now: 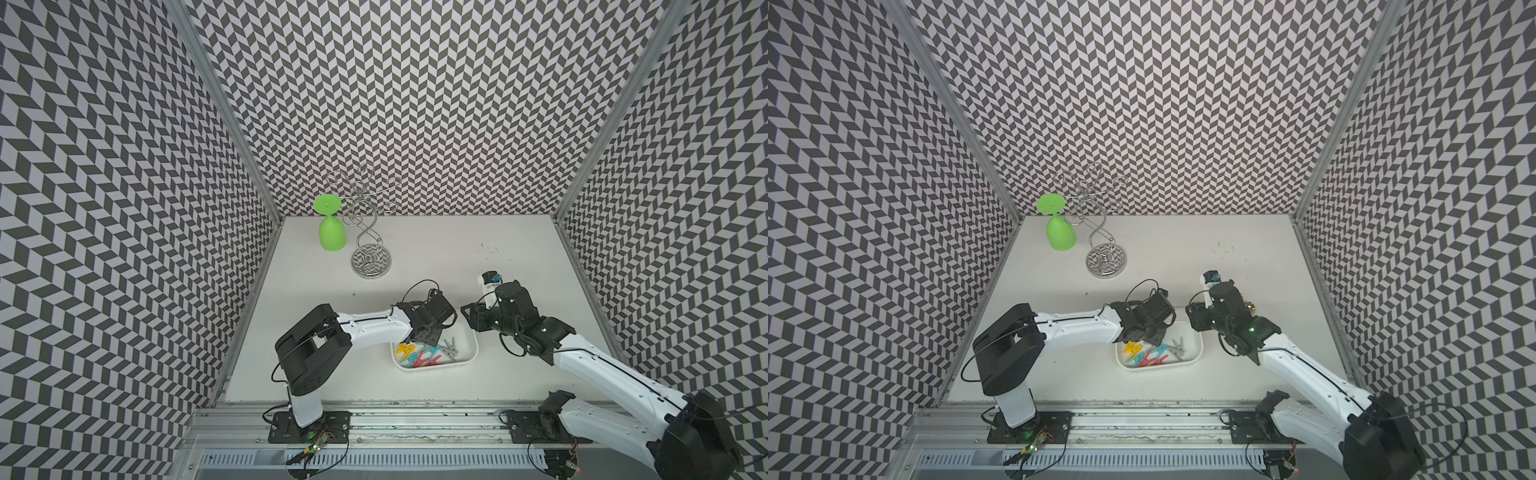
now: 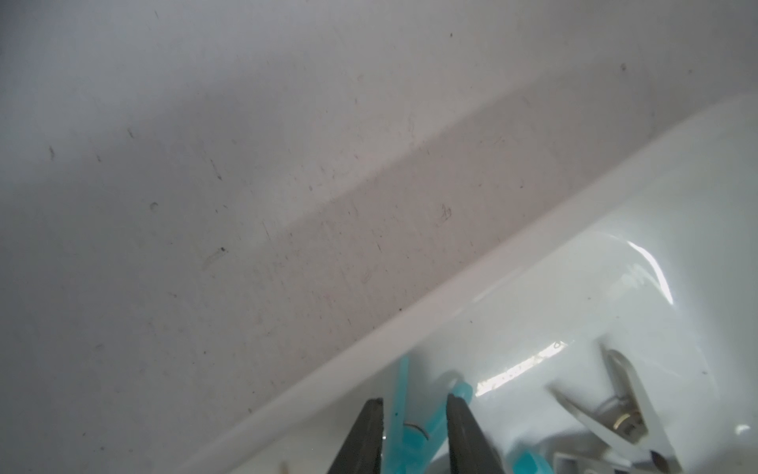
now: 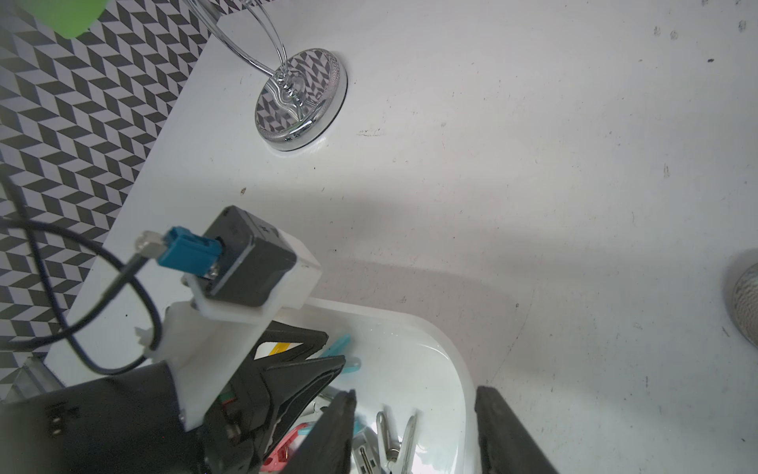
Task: Take the clothespins out of the storage box
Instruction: Pick up the clothespin from the storage box.
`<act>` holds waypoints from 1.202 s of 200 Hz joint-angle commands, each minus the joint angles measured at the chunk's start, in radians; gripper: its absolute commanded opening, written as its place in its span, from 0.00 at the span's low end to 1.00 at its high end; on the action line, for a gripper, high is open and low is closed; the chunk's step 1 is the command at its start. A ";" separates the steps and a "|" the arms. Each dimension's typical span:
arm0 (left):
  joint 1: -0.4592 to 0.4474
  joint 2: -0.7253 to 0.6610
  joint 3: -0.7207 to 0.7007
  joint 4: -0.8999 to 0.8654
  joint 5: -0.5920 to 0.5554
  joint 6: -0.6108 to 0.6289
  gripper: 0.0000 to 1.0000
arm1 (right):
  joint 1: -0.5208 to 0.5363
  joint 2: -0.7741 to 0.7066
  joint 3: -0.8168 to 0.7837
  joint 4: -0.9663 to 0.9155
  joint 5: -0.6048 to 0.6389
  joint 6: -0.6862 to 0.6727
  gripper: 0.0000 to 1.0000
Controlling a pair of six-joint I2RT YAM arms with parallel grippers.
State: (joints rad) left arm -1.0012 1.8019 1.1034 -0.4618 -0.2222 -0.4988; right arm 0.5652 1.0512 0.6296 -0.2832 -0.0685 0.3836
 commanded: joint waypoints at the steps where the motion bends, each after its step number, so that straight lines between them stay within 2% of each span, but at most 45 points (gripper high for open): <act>1: -0.002 0.014 -0.020 0.022 -0.006 -0.003 0.31 | 0.000 -0.011 -0.012 0.041 -0.008 -0.011 0.50; 100: 0.006 0.014 -0.039 0.038 -0.014 0.003 0.17 | 0.000 -0.009 -0.009 0.036 -0.024 -0.018 0.48; 128: 0.006 -0.014 -0.042 0.039 -0.018 -0.002 0.08 | 0.000 -0.010 -0.007 0.034 -0.025 -0.019 0.48; 165: 0.003 -0.146 -0.076 0.064 -0.066 -0.017 0.00 | -0.002 -0.010 -0.005 0.033 -0.024 -0.019 0.48; 215: 0.006 -0.343 -0.135 0.036 -0.216 -0.057 0.00 | -0.004 -0.003 -0.003 0.033 -0.018 -0.019 0.47; 240: 0.045 -0.432 -0.204 -0.007 -0.290 -0.119 0.00 | -0.004 0.002 -0.004 0.033 -0.019 -0.019 0.48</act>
State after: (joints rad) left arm -0.9916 1.4368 0.9642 -0.4183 -0.4007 -0.5488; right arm 0.5652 1.0515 0.6231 -0.2832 -0.0864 0.3737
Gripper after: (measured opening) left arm 0.077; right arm 0.475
